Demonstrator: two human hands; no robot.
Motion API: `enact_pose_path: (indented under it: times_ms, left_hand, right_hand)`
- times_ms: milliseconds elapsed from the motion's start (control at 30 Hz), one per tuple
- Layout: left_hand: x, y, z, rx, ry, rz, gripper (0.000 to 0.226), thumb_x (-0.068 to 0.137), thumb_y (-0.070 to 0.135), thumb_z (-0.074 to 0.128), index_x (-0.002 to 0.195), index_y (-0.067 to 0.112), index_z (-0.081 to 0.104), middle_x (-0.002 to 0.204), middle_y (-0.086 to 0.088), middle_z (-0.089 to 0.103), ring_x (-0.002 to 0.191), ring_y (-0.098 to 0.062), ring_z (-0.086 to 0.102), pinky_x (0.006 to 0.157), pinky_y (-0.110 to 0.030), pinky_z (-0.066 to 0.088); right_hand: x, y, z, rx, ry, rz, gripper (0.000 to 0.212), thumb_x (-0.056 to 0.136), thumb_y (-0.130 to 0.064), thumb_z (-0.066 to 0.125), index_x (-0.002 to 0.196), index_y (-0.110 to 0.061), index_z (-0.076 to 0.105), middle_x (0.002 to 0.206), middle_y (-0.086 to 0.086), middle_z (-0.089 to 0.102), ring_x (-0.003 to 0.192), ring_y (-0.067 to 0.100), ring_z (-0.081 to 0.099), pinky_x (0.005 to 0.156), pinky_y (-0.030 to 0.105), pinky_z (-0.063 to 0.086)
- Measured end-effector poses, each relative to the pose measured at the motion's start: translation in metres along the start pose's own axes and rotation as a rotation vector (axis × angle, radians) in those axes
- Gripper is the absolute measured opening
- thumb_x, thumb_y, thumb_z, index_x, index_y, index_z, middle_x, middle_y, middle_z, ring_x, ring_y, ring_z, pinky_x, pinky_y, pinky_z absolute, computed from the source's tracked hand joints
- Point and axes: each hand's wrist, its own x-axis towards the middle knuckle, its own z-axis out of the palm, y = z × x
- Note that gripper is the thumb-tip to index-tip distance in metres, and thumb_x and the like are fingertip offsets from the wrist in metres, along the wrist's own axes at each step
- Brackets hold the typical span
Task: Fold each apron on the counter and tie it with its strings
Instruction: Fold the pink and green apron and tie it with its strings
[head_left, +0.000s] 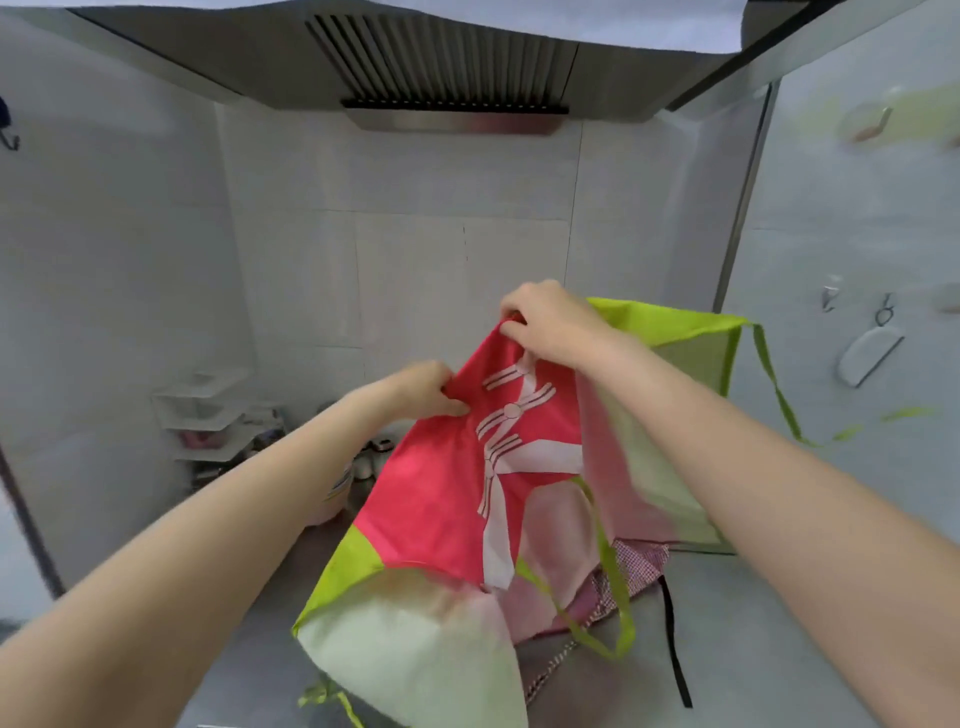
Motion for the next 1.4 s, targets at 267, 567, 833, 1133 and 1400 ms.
enact_pose_path:
  times_ms: [267, 567, 833, 1133, 1400]
  left_hand:
    - [0.010, -0.011, 0.073, 0.331, -0.415, 0.065, 0.043, 0.088, 0.023, 0.060, 0.120, -0.006, 0.056, 0.121, -0.021, 0.060, 0.108, -0.034, 0.057, 0.083, -0.034, 0.043]
    - [0.073, 0.024, 0.110, -0.267, -0.238, 0.103, 0.029, 0.095, 0.014, 0.048, 0.066, 0.012, 0.045, 0.089, -0.025, 0.069, 0.049, -0.008, 0.063, 0.048, -0.019, 0.044]
    - [0.066, -0.111, 0.160, -0.581, -0.434, -0.317, 0.023, 0.096, 0.011, 0.046, 0.073, 0.010, 0.043, 0.034, 0.004, 0.055, 0.031, -0.002, 0.054, 0.031, -0.013, 0.036]
    - [0.006, -0.232, 0.255, -0.363, -0.615, -0.762, 0.033, 0.092, 0.016, 0.053, 0.067, -0.005, 0.058, 0.050, -0.004, 0.066, 0.045, -0.012, 0.063, 0.041, -0.011, 0.041]
    - [-0.006, -0.263, 0.260, -0.051, -0.593, -0.789, 0.020, 0.090, 0.006, 0.041, 0.079, 0.001, 0.057, 0.080, -0.012, 0.073, 0.075, -0.019, 0.071, 0.060, -0.022, 0.051]
  right_hand:
    - [-0.030, 0.073, 0.040, -0.159, -1.103, 0.637, 0.022, 0.092, -0.010, 0.055, 0.110, -0.001, 0.063, 0.074, 0.000, 0.074, 0.065, 0.009, 0.070, 0.091, 0.027, 0.048]
    - [0.023, 0.124, 0.041, -0.254, 0.187, 0.466, 0.030, 0.086, 0.012, 0.040, 0.114, 0.012, 0.051, 0.133, 0.029, 0.037, 0.108, 0.043, 0.053, 0.075, 0.040, 0.044]
    - [0.147, 0.030, 0.226, -0.008, 0.000, -0.002, 0.023, 0.086, 0.002, 0.045, 0.106, 0.001, 0.056, 0.149, 0.017, 0.024, 0.121, 0.038, 0.044, 0.100, 0.040, 0.036]
    - [0.075, -0.048, 0.415, 0.305, -0.583, -0.276, 0.067, 0.086, 0.001, 0.046, 0.146, -0.022, 0.028, 0.159, 0.002, 0.005, 0.143, 0.025, 0.019, 0.111, 0.045, 0.029]
    - [-0.003, 0.011, 0.434, -0.060, -0.983, -0.080, 0.057, 0.093, -0.022, 0.045, 0.146, -0.030, 0.025, 0.155, 0.003, 0.010, 0.141, 0.034, 0.009, 0.112, 0.053, 0.014]
